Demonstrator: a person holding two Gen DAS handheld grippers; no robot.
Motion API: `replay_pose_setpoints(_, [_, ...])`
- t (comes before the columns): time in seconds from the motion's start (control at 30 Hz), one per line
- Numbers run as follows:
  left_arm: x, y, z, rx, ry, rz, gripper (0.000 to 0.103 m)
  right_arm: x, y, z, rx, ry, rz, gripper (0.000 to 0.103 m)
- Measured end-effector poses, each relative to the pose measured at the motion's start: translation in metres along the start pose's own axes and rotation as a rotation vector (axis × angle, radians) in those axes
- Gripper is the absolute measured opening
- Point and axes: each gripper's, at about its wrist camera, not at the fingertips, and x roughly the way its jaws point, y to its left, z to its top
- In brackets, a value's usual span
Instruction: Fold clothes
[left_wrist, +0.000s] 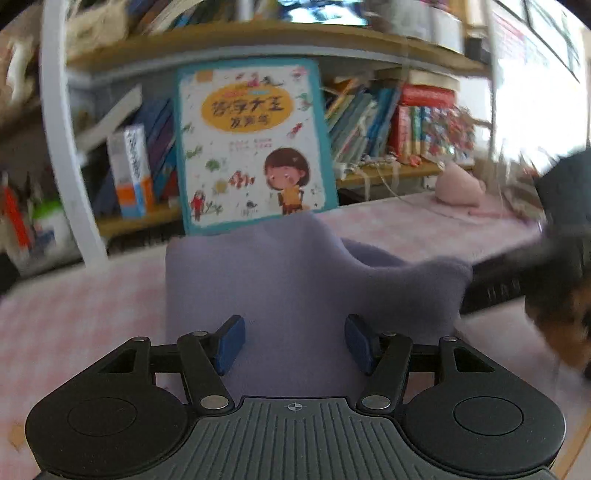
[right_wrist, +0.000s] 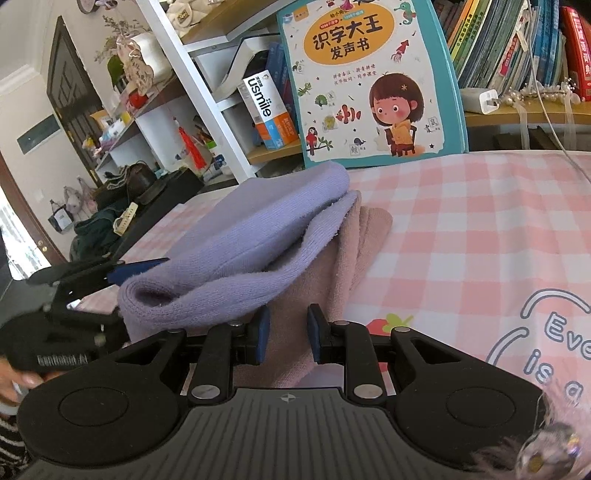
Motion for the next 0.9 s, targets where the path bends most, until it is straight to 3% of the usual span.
replay_pose_setpoints(0.13, [-0.002, 0.004, -0.003, -0.014, -0.011, -0.014, 0.060, -0.012, -0.007, 0.007, 0.047, -0.041, -0.017, 0.044])
replay_pose_setpoints(0.3, [-0.002, 0.002, -0.002, 0.009, -0.018, -0.013, 0.061, -0.027, -0.018, 0.012, 0.114, -0.144, 0.005, 0.045])
replay_pose_setpoints(0.53, [-0.001, 0.004, -0.003, 0.004, -0.029, -0.023, 0.062, -0.036, 0.003, 0.013, 0.077, -0.196, 0.141, 0.051])
replay_pose_setpoints(0.57, [-0.001, 0.003, -0.004, 0.006, -0.031, -0.021, 0.062, -0.037, 0.006, 0.012, 0.071, -0.193, 0.167, 0.053])
replay_pose_setpoints(0.63, [-0.001, 0.002, -0.003, 0.008, -0.031, -0.019, 0.062, -0.034, 0.011, 0.012, 0.065, -0.169, 0.205, 0.069])
replay_pose_setpoints(0.67, [0.000, 0.002, -0.003, 0.009, -0.029, -0.019, 0.062, -0.031, 0.014, 0.012, 0.062, -0.150, 0.217, 0.071])
replay_pose_setpoints(0.73, [0.000, 0.002, -0.002, 0.011, -0.027, -0.018, 0.063, -0.024, 0.020, 0.009, 0.042, -0.110, 0.213, 0.071])
replay_pose_setpoints(0.83, [0.001, 0.000, -0.003, 0.019, -0.028, -0.013, 0.063, -0.011, 0.033, 0.006, -0.014, -0.062, 0.128, 0.070])
replay_pose_setpoints(0.9, [0.001, -0.001, -0.003, 0.030, -0.025, -0.009, 0.064, -0.005, 0.035, 0.004, -0.006, -0.040, 0.081, 0.062])
